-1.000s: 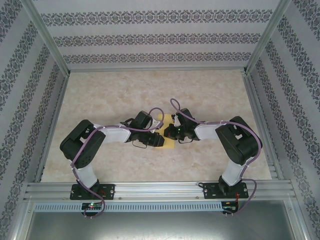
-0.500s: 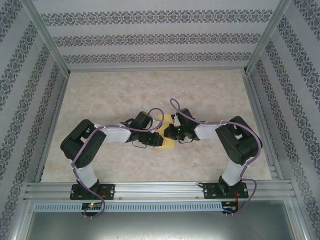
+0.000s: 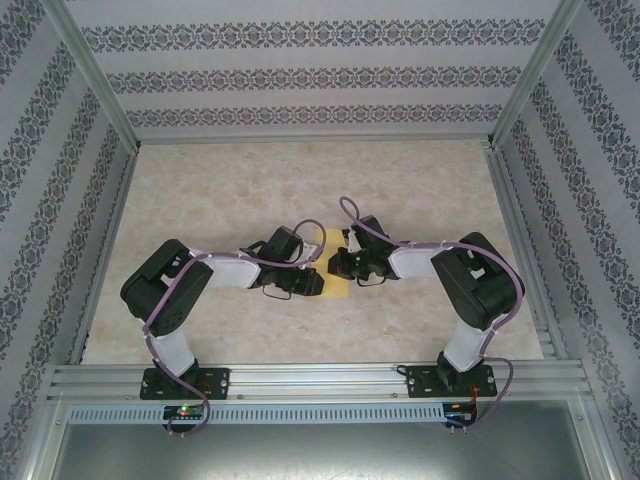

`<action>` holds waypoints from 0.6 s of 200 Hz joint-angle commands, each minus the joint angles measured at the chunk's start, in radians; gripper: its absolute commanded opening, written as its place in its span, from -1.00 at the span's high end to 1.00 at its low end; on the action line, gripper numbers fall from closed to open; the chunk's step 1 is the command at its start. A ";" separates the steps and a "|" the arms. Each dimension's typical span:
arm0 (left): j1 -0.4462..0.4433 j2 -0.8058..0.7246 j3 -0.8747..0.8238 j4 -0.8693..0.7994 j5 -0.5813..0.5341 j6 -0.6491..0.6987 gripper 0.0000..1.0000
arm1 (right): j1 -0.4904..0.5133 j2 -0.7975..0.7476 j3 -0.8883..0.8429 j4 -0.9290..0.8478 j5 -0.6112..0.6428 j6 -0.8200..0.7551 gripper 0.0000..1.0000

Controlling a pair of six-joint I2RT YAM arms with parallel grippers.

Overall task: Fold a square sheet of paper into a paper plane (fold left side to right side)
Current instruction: Fold the triangle a second time at the center of the table.

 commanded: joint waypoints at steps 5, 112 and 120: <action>-0.009 -0.014 -0.046 -0.006 -0.022 -0.017 0.66 | 0.000 0.021 -0.005 -0.097 0.051 -0.028 1.00; 0.011 -0.165 -0.068 -0.016 -0.012 -0.051 0.71 | 0.000 0.018 -0.002 -0.094 0.046 -0.027 1.00; 0.010 -0.153 -0.060 -0.008 -0.008 -0.051 0.70 | 0.000 0.018 -0.002 -0.094 0.046 -0.028 1.00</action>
